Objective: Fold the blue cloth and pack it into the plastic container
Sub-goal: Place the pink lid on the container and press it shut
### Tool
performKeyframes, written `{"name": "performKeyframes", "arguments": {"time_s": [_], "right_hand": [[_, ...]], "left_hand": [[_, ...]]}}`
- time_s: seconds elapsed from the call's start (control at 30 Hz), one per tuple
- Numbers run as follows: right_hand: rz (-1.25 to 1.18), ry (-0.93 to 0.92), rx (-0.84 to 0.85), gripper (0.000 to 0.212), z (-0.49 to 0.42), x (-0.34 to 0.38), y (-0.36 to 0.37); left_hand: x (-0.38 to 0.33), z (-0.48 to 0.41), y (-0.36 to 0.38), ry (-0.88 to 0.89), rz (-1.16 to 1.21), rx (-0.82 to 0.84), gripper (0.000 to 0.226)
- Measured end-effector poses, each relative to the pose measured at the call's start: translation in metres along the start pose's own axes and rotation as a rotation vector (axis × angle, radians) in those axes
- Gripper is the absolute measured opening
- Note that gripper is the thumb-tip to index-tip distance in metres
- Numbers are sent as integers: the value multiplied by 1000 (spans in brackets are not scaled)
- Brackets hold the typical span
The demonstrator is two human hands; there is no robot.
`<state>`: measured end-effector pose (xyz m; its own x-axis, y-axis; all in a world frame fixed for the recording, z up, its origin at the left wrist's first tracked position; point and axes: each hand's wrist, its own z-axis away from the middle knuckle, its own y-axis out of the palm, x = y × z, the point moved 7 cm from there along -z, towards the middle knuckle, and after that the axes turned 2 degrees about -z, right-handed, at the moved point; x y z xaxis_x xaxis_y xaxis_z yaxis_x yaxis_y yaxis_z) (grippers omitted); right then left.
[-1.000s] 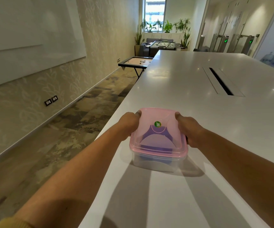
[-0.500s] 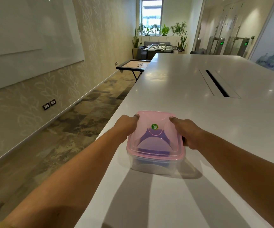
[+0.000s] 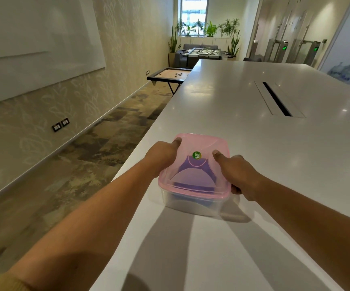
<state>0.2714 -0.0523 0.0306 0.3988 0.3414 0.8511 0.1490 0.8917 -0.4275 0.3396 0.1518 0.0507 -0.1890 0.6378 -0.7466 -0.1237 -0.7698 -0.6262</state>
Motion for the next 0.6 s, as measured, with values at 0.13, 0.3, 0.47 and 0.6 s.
{"name": "performKeyframes", "arguments": {"time_s": [0.13,0.3,0.47,0.6], "right_hand": [[-18,-35,33,55,-3,0,0],[24,-51,35,73,0,6,-1],[178,-43,50,90,39,14,-3],[-76,-50,131,72,69,-7,9]], "left_hand": [[1,-2,-1,14,-22,-33,53],[3,0,-2,6,-9,-56,50],[3,2,-3,5,-39,-68,52],[3,1,-3,12,-53,-62,52]]}}
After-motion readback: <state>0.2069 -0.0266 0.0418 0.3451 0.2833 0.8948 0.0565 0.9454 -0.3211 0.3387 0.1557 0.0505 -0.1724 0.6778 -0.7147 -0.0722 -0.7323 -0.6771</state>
